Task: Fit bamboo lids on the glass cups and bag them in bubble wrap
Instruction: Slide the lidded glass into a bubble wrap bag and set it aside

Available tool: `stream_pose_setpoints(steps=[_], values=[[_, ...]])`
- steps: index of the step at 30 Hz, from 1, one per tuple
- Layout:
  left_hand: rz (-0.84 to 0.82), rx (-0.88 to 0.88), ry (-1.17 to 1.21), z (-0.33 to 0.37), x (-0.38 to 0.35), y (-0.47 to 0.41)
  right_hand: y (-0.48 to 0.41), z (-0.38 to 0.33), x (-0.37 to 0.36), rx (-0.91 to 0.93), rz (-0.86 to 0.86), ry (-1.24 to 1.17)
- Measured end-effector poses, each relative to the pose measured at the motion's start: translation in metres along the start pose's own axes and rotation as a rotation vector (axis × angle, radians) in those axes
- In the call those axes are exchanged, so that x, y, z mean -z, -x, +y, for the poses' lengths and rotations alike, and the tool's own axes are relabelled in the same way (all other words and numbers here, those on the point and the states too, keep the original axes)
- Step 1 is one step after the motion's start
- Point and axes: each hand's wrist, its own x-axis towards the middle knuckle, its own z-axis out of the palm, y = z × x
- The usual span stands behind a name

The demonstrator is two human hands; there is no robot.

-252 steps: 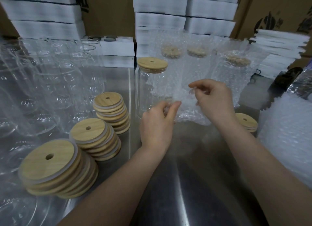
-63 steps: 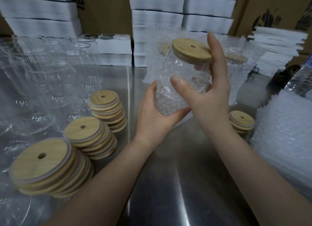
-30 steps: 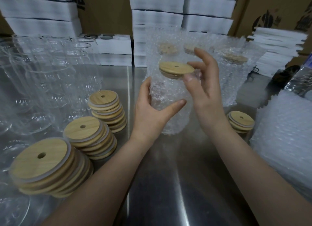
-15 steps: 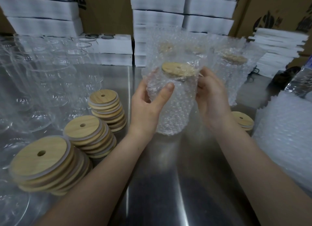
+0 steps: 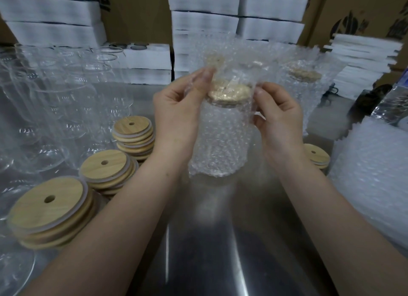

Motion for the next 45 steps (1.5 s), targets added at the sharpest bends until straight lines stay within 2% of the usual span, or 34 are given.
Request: stream_pose_setpoints(steps=[5,8,11,14,16,17,22,27,34,39,45], values=[[-0.077,-0.071,-0.071,0.014,-0.006,-0.013,0.003,-0.004,0.0,-0.01,0.02,-0.027],[-0.074,-0.043,-0.113,0.015,-0.007,-0.02,0.004,-0.006,0.0,-0.021,0.007,-0.079],[-0.07,0.011,-0.171,0.013,-0.006,-0.02,0.003,-0.007,0.0,-0.008,-0.081,-0.104],[-0.194,0.107,-0.027,0.012,-0.001,-0.015,0.003,-0.006,0.0,0.021,-0.144,-0.047],[-0.327,0.146,0.152,0.009,0.006,-0.011,0.004,-0.005,0.0,0.033,-0.108,0.009],[-0.353,0.148,0.16,0.007,0.008,-0.01,0.004,-0.005,0.0,0.039,-0.078,0.03],[-0.342,0.103,0.035,-0.005,0.02,-0.007,0.003,-0.007,-0.002,0.057,0.049,0.008],[-0.136,0.036,0.071,-0.001,0.017,-0.008,0.004,-0.006,-0.001,0.077,0.07,-0.003],[-0.012,-0.049,-0.029,0.004,0.013,-0.01,0.002,-0.007,0.0,0.085,0.073,-0.012],[-0.008,-0.019,-0.029,0.001,0.015,-0.011,0.004,-0.006,-0.001,0.091,0.039,-0.009],[-0.04,0.11,0.152,-0.005,0.018,-0.013,0.003,-0.005,-0.002,0.029,0.053,-0.048]])
